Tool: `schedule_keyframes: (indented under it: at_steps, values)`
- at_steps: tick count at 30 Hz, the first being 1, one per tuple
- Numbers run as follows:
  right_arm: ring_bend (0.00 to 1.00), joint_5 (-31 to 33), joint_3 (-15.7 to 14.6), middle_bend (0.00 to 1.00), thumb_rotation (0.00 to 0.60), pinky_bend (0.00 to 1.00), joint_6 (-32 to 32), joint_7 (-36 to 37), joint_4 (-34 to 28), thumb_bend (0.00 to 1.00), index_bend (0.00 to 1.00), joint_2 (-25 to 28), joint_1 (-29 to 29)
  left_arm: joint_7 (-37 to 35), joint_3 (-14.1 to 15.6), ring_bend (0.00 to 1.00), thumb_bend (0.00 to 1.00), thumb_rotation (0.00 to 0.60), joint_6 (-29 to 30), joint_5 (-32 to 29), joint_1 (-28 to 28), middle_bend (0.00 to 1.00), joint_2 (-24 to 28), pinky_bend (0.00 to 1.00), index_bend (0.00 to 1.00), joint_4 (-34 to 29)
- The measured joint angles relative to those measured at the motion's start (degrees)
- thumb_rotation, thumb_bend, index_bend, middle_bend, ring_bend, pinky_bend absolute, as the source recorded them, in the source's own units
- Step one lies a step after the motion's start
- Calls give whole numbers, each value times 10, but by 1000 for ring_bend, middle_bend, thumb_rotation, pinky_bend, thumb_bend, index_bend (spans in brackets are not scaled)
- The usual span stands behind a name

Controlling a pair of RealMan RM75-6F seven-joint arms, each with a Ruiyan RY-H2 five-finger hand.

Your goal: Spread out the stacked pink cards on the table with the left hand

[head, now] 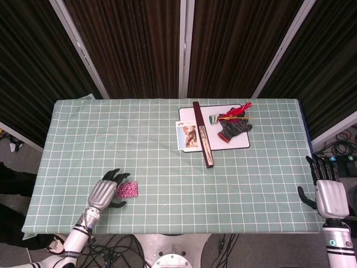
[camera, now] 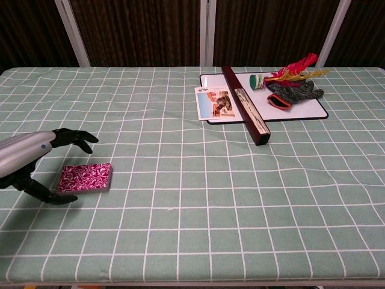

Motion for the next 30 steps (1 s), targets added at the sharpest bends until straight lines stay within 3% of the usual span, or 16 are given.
schedule_keyframes:
  at_steps: [10,30]
  values:
    - [0,7,0,0,600,0,-8,-1,0,290,0,0,1,4,0,57,166,600,1,-8,-3,291,-13,112,157,16]
    - [0,24,0,0,600,0,-25,-2,2,290,0,-1,2,-2,-1,74,187,600,5,-13,-8,325,-29,113,185,40]
